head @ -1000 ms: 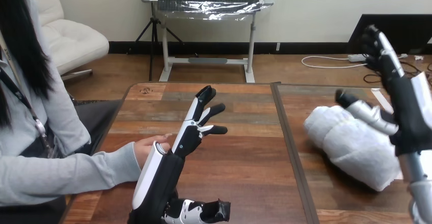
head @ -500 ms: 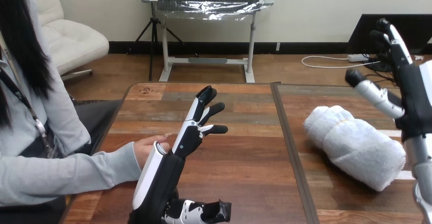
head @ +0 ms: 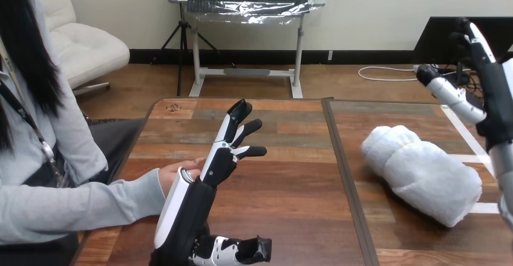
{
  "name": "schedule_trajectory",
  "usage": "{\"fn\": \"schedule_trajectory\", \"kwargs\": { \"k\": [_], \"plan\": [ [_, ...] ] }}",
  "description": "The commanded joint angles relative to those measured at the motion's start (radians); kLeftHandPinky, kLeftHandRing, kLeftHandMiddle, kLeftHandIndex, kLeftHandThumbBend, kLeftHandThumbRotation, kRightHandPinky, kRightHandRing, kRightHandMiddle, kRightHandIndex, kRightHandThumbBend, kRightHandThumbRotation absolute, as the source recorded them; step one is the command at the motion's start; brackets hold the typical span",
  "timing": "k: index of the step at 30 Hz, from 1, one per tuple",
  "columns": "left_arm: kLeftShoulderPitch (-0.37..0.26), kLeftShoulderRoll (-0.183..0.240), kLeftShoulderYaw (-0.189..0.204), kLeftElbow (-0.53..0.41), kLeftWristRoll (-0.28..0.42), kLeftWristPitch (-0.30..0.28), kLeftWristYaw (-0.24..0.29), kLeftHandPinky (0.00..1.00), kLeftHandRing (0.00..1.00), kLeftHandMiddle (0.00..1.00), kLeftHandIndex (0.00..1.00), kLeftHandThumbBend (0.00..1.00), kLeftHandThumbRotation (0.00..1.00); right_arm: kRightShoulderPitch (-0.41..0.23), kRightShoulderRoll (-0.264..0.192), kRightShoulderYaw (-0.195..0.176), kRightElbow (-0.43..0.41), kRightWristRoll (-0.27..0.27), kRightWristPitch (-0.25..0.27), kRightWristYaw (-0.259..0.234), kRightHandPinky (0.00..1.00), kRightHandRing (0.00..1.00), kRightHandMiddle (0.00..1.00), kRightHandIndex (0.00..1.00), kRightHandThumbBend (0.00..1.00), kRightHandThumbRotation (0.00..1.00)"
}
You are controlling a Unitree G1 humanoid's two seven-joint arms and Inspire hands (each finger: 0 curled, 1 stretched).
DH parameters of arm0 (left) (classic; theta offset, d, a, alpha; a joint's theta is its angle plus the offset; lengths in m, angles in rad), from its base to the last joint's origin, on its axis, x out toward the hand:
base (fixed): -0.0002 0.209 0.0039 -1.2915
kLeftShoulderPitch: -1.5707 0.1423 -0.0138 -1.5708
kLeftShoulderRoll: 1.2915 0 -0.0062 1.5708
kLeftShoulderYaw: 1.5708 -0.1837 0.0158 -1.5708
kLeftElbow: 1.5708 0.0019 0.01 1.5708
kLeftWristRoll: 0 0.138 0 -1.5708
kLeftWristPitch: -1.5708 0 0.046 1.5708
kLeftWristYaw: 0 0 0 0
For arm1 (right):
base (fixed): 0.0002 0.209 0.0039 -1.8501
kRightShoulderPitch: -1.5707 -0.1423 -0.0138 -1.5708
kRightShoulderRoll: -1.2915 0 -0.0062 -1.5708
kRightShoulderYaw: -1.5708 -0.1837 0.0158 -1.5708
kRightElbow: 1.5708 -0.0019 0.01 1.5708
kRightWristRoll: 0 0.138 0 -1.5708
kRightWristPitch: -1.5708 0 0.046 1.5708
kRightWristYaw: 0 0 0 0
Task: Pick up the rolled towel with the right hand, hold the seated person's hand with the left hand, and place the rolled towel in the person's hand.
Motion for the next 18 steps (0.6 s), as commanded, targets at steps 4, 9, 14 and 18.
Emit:
{"fn": "schedule_trajectory", "kwargs": {
  "k": [4, 9, 14, 18],
  "plan": [
    [-0.055, -0.003, 0.000, -0.006, -0.011, -0.011, 0.001, 0.76, 0.92, 1.00, 1.00, 1.00, 0.84, -0.147, -0.031, 0.047, 0.092, -0.037, 0.065, -0.020, 0.80, 0.90, 0.91, 0.96, 1.00, 0.83],
    [-0.051, -0.003, 0.012, -0.017, 0.012, 0.000, 0.005, 0.76, 0.92, 0.99, 1.00, 1.00, 0.84, -0.181, -0.033, 0.068, 0.158, -0.045, 0.083, -0.013, 0.76, 0.86, 0.90, 0.95, 1.00, 0.80],
    [-0.053, -0.002, 0.007, -0.011, 0.005, -0.006, 0.003, 0.76, 0.92, 0.99, 1.00, 1.00, 0.84, -0.207, -0.032, 0.092, 0.209, -0.053, 0.111, -0.010, 0.76, 0.85, 0.90, 0.94, 1.00, 0.76],
    [-0.054, -0.005, 0.002, -0.007, -0.004, -0.013, 0.003, 0.76, 0.92, 0.98, 1.00, 1.00, 0.83, -0.230, -0.025, 0.103, 0.251, -0.051, 0.142, 0.005, 0.77, 0.86, 0.91, 0.94, 1.00, 0.73]
  ]
}}
